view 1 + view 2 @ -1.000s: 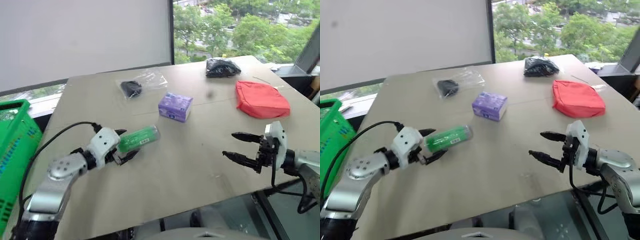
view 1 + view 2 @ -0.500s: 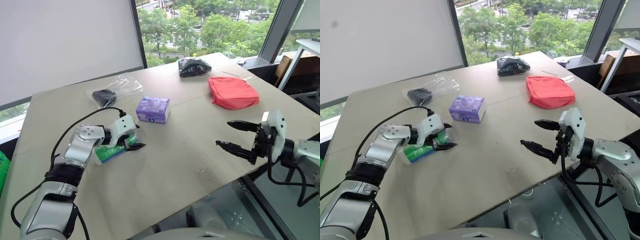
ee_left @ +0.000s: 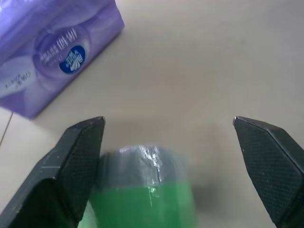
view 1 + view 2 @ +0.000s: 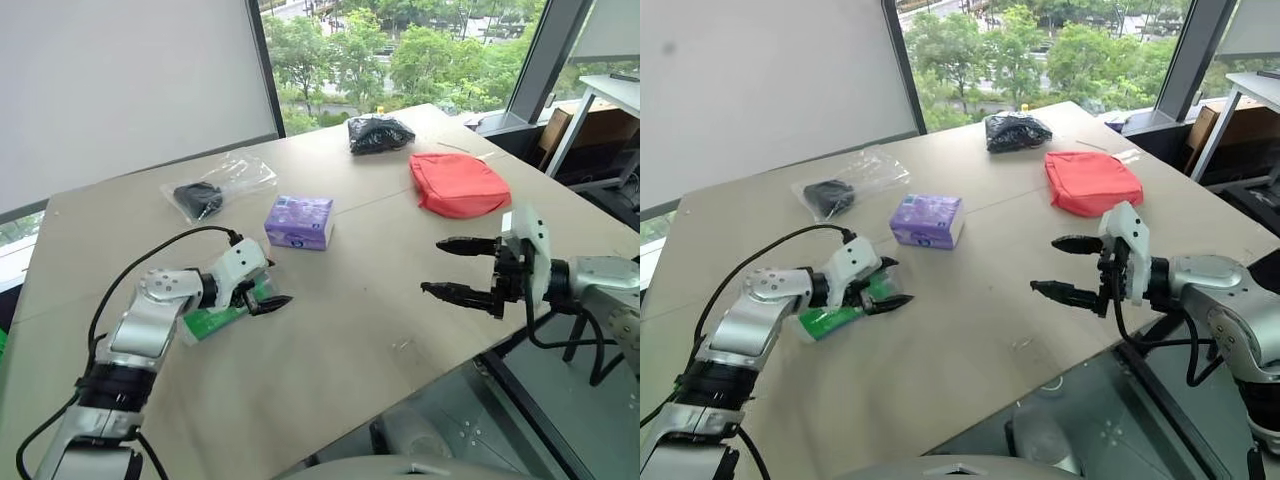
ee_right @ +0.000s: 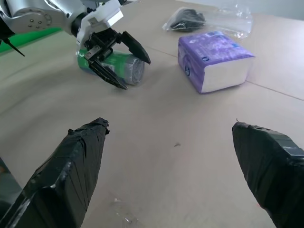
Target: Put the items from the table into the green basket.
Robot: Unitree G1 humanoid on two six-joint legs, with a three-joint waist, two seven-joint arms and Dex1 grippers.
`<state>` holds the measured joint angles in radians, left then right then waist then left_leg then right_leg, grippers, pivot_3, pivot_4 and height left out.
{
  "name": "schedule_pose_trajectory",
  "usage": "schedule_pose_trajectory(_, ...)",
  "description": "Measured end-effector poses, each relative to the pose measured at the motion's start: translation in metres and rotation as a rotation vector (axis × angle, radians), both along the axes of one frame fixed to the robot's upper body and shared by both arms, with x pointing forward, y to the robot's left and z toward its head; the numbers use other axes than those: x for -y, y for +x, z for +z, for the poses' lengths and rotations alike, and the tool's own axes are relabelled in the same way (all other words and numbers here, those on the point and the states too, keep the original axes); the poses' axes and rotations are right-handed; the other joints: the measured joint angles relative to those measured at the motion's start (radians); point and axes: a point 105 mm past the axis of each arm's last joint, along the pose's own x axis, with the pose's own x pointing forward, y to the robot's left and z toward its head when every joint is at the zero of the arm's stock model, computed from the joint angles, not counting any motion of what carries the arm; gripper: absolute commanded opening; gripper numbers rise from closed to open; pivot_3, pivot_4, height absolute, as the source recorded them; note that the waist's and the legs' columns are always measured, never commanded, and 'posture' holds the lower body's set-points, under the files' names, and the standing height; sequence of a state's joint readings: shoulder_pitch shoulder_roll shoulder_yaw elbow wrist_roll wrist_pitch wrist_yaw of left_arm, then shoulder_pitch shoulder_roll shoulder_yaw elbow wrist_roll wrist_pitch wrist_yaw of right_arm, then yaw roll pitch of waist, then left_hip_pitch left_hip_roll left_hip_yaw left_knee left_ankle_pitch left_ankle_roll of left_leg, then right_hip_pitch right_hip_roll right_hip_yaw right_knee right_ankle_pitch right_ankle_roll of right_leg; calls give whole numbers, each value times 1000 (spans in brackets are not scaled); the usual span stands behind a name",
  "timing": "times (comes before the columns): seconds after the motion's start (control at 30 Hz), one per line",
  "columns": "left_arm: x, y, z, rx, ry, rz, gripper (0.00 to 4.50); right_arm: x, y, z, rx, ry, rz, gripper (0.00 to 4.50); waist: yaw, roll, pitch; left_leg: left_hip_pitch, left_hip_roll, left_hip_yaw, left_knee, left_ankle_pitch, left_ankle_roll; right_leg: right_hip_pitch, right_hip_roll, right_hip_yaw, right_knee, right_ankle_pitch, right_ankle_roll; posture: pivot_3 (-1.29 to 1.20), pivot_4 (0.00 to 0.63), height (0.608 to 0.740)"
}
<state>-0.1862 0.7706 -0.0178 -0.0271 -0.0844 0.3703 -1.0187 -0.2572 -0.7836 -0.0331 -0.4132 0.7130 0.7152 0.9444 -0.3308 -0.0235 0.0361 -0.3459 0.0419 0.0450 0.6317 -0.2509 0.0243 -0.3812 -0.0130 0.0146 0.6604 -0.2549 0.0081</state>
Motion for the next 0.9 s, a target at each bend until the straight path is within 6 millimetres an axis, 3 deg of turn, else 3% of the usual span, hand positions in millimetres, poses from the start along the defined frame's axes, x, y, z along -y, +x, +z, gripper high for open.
schedule_pose_trajectory(0.1, -25, -8, -4, -15, 62, 85, 4440, -5, 1, -5, -11, 3, 25, 4500, 3, -1, 2, 0, 1, 0, -1, 0, 0, -1, 1, 0, 0, 0, -1, -226, 0, 740)
schedule_pose_trajectory(0.23, -39, -8, -6, -23, 109, 121, 4440, -8, 2, -10, -17, 6, 40, 4500, 21, -1, 2, 0, 1, 1, -1, 0, 0, -3, 0, 0, 1, 0, -1, -249, 0, 740)
schedule_pose_trajectory(0.5, -48, -3, -9, -39, 161, 136, 4440, -10, 1, -12, -7, 10, 43, 4500, 22, 2, 3, 0, 0, 1, -1, 0, 0, -3, 0, 1, 1, 0, -1, -273, 0, 740)
schedule_pose_trajectory(0.7, -57, -8, -10, -88, 188, 150, 2152, -12, 1, -15, -12, 24, 38, 4500, 11, 2, 3, 1, 1, 2, -2, 0, 0, -4, 1, 2, 2, 0, -1, -263, 0, 740)
schedule_pose_trajectory(0.9, -55, -6, -5, -65, 173, 176, 2001, -15, 1, -14, -3, 37, 47, 4500, 14, 2, 3, 0, 1, 3, -4, 0, 0, -5, 1, 2, 1, -1, -1, -240, 0, 740)
